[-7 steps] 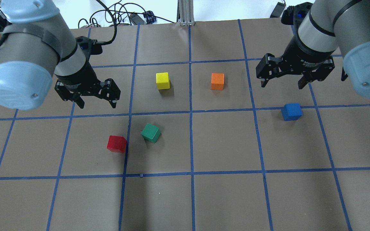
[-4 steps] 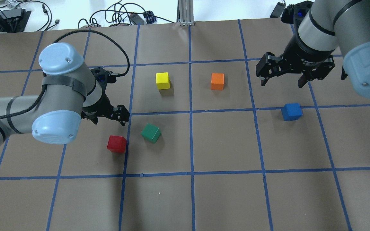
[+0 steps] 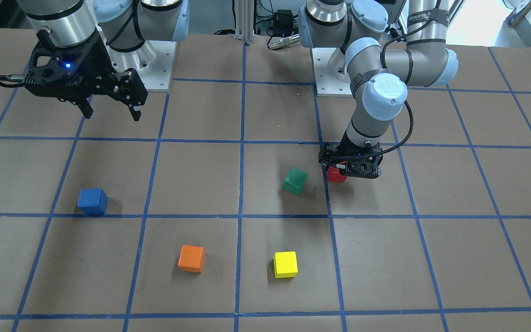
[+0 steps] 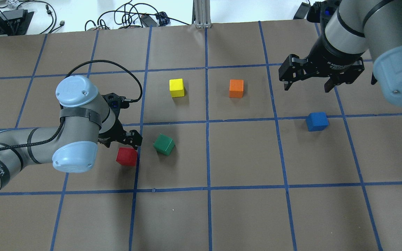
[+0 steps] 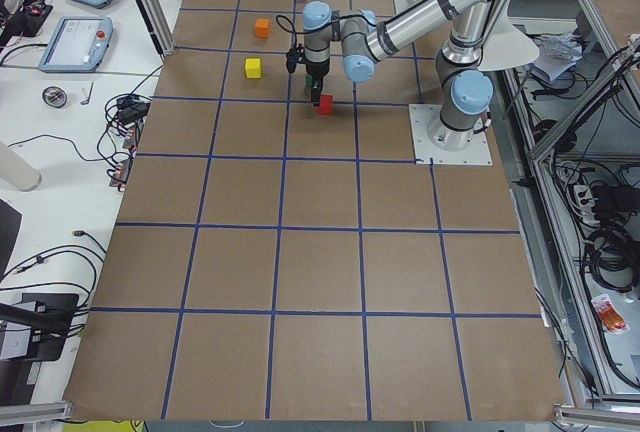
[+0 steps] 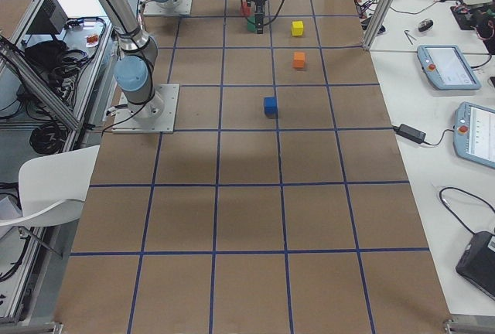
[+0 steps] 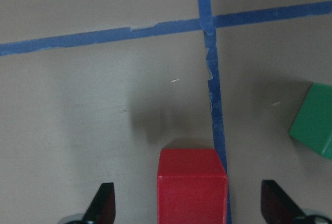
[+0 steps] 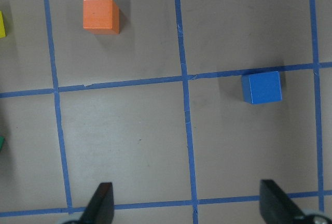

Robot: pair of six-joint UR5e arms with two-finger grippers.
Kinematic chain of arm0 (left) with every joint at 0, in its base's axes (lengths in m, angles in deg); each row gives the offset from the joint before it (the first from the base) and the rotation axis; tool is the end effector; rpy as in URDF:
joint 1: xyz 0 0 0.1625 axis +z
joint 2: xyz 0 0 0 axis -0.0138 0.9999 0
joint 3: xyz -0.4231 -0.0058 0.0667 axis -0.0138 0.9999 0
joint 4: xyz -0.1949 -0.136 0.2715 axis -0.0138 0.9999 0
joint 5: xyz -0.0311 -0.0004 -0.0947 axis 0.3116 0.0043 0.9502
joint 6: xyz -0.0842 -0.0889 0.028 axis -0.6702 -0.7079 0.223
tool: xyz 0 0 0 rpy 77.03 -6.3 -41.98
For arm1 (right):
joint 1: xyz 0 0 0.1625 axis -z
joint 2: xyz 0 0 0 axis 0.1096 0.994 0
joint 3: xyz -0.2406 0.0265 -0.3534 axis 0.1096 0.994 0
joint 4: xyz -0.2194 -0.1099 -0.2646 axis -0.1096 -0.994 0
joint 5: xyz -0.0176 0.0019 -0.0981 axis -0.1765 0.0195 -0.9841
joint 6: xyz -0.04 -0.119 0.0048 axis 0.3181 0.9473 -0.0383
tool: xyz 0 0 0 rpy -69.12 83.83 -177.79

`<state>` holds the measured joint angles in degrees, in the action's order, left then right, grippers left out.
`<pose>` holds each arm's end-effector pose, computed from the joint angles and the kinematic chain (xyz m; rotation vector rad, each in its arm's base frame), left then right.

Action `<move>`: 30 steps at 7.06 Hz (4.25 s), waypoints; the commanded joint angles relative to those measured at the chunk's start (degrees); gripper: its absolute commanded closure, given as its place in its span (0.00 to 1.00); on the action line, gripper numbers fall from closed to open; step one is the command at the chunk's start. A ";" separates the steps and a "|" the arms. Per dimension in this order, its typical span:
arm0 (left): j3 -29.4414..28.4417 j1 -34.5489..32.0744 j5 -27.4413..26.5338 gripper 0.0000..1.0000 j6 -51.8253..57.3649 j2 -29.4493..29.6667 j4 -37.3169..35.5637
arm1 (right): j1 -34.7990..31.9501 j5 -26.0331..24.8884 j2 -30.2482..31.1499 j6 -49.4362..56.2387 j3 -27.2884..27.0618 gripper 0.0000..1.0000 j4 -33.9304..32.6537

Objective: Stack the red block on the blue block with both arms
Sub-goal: 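Close the left gripper on the red cube and lift it, then carry the red cube with the left gripper toward the orange cube, then release the red cube on the table and raise the left gripper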

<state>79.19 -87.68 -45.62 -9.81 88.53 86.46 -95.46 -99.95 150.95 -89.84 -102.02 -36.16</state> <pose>-0.1084 -0.4068 0.2342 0.1764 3.1178 0.0674 0.1330 -0.4077 0.4547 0.1290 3.0893 -0.1415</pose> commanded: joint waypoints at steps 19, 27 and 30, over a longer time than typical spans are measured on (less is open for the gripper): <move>-34.74 -25.35 3.59 0.82 -32.59 22.63 6.61 | 0.13 -0.14 0.00 0.02 0.08 0.00 -2.42; -45.06 -18.26 3.86 0.00 -23.78 17.14 23.18 | 2.85 0.39 1.92 0.28 1.93 0.00 -2.33; -44.44 -11.76 -1.22 0.00 -10.73 4.86 37.60 | 3.21 1.00 1.50 0.90 -0.36 0.00 -2.25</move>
<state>32.94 -102.59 -44.66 -24.58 98.73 120.50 -92.31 -99.33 152.49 -89.09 -101.80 -38.59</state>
